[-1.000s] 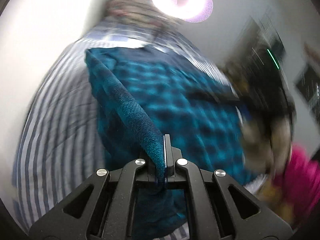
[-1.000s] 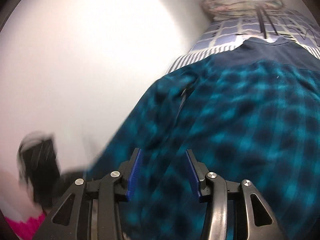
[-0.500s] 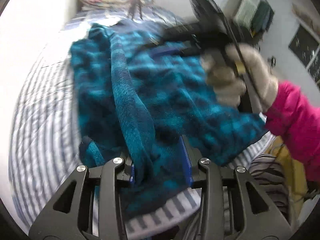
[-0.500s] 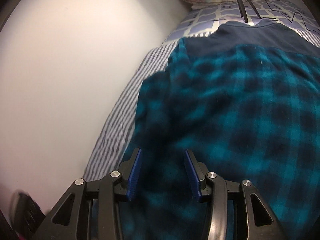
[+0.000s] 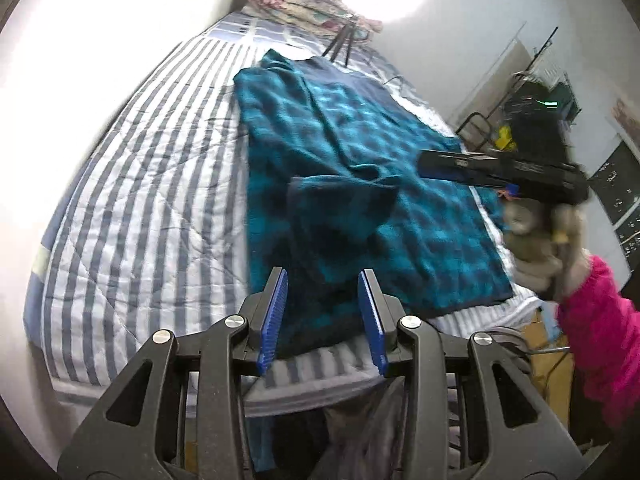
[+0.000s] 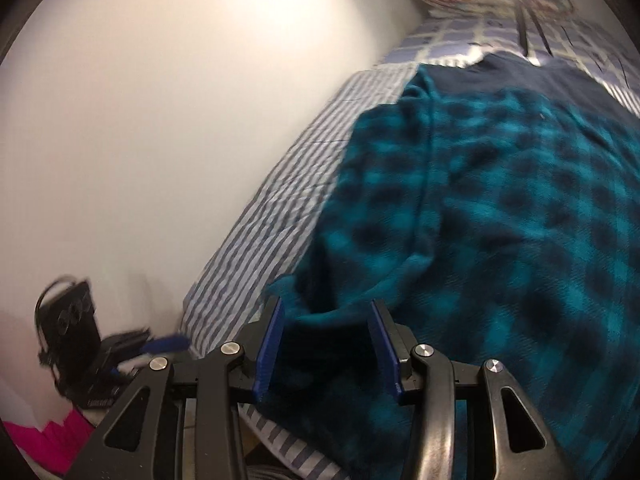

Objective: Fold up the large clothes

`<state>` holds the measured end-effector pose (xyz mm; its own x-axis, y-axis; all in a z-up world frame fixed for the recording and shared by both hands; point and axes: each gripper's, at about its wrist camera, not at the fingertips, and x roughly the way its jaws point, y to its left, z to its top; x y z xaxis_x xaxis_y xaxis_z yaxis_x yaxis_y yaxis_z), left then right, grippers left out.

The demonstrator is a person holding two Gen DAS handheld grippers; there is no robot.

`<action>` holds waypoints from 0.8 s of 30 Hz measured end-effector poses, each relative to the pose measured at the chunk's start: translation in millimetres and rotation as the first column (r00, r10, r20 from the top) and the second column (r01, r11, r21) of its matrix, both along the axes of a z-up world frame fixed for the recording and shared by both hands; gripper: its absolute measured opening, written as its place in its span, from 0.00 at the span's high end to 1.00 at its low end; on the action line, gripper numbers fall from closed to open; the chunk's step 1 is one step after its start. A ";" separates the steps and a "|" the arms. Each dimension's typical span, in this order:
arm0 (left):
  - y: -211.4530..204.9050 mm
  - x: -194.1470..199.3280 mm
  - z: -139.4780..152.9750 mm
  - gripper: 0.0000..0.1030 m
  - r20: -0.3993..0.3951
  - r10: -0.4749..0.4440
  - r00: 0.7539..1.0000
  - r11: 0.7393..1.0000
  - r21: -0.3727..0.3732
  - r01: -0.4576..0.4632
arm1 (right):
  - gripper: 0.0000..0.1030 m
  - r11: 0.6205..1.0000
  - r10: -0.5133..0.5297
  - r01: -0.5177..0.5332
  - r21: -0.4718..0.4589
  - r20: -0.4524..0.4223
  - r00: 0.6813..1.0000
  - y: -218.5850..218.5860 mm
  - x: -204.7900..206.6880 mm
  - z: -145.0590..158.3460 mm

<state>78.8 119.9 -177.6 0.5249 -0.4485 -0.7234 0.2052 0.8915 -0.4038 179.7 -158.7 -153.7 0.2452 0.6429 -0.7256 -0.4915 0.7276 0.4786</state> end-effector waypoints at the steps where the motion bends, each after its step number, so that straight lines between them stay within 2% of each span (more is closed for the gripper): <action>1: -1.5 5.6 -5.3 0.64 -0.008 -0.007 1.000 1.000 0.015 0.007 | 0.55 1.000 0.008 -0.008 -0.004 0.001 1.000 6.7 4.0 0.9; 3: -3.4 11.6 -16.2 0.64 -0.026 -0.011 1.000 1.000 0.006 0.011 | 0.54 1.000 0.020 -0.020 -0.011 -0.001 1.000 18.9 4.6 -1.1; 4: -3.9 19.3 -23.9 0.59 -0.051 -0.010 0.999 1.000 -0.021 0.009 | 0.49 0.999 0.029 -0.029 -0.019 -0.003 1.000 26.4 6.8 -3.5; 5: -5.9 26.6 -30.9 0.50 -0.064 -0.016 0.998 0.999 -0.042 0.014 | 0.40 0.999 0.038 -0.038 -0.038 0.000 0.999 34.7 9.9 -6.9; 7: -6.4 37.8 -43.7 0.49 -0.082 0.001 0.997 0.999 -0.045 -0.005 | 0.33 0.995 0.059 -0.059 -0.084 0.004 0.998 52.1 15.2 -15.8; 10: -4.4 41.0 -57.7 0.49 -0.121 0.004 0.993 0.995 -0.100 -0.017 | 0.34 0.986 0.106 -0.108 -0.127 -0.016 0.994 75.1 19.1 -32.8; 11: -4.7 40.4 -60.5 0.49 -0.129 0.005 0.992 0.995 -0.098 -0.018 | 0.37 0.983 0.121 -0.123 -0.140 -0.019 0.992 80.1 19.5 -37.6; 12: -4.6 37.5 -64.2 0.49 -0.138 -0.005 0.990 0.995 -0.097 -0.009 | 0.56 0.976 0.155 -0.158 -0.152 -0.032 0.987 86.6 17.7 -44.6; 13: -4.7 34.2 -66.6 0.49 -0.146 -0.013 0.989 0.995 -0.096 -0.001 | 0.83 0.970 0.173 -0.179 -0.165 -0.047 0.984 90.2 19.0 -50.4; 14: -4.9 29.5 -70.0 0.49 -0.163 -0.019 0.986 0.996 -0.086 0.005 | 0.91 0.965 0.182 -0.188 -0.181 -0.048 0.982 89.7 14.7 -52.5; 17: 1.9 7.6 -69.1 0.49 -0.167 -0.030 0.986 0.996 -0.082 0.017 | 0.92 0.952 0.248 -0.242 -0.190 0.009 0.969 73.1 -9.4 -41.9; 19: 9.1 -2.7 -62.1 0.49 -0.150 -0.027 0.988 0.996 -0.091 0.013 | 0.92 0.952 0.252 -0.240 -0.189 0.046 0.967 51.2 -20.0 -30.3; 21: 16.9 -6.7 -56.0 0.49 -0.141 -0.013 0.990 0.994 -0.106 -0.002 | 0.83 0.961 0.209 -0.192 -0.199 0.068 0.976 22.0 -24.4 -20.5; 22: 19.7 -5.2 -52.4 0.49 -0.134 -0.006 0.991 0.993 -0.118 -0.010 | 0.65 0.965 0.196 -0.180 -0.190 0.069 0.978 11.0 -25.0 -16.1; 24: 21.2 0.9 -48.9 0.49 -0.122 0.008 0.992 0.993 -0.118 -0.023 | 0.47 0.980 0.161 -0.150 -0.133 0.076 0.984 -16.7 -25.0 -5.3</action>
